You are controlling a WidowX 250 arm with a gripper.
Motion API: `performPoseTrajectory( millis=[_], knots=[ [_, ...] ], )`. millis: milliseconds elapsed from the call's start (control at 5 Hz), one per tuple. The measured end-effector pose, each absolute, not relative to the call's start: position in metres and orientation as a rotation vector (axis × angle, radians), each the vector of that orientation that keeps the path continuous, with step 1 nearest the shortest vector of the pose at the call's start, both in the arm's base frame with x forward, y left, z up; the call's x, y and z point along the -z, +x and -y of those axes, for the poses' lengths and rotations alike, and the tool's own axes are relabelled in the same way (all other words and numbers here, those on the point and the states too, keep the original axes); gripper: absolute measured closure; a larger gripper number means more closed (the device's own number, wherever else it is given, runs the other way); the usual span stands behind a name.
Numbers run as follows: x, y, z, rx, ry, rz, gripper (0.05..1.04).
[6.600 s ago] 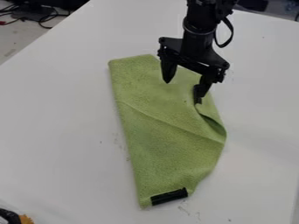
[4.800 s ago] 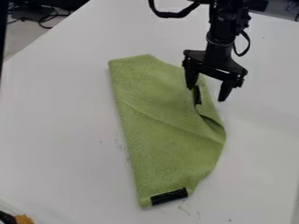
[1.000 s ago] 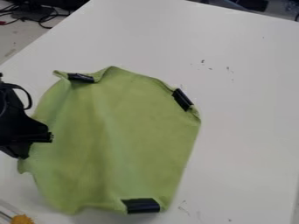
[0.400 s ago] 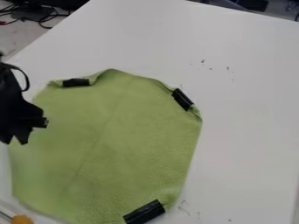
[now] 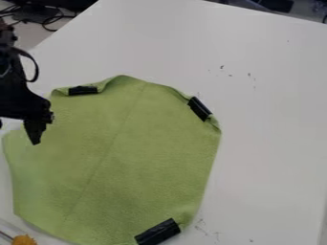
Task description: Unfold the cloth from top right to bottom left
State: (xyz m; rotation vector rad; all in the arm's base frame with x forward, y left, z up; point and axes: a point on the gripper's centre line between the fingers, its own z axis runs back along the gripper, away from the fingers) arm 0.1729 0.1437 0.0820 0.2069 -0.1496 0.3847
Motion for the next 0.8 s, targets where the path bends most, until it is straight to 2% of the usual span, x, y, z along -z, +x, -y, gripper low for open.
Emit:
performPoseTrajectory(
  millis=[200, 400, 800],
  knots=[
    [-0.090, 0.210, -0.133, -0.278, 0.183, 0.131, 0.078],
    [-0.082, 0.255, -0.112, -0.199, 0.162, 0.155, 0.083],
    [-0.067, 0.310, -0.083, -0.117, 0.134, 0.138, 0.083]
  ],
)
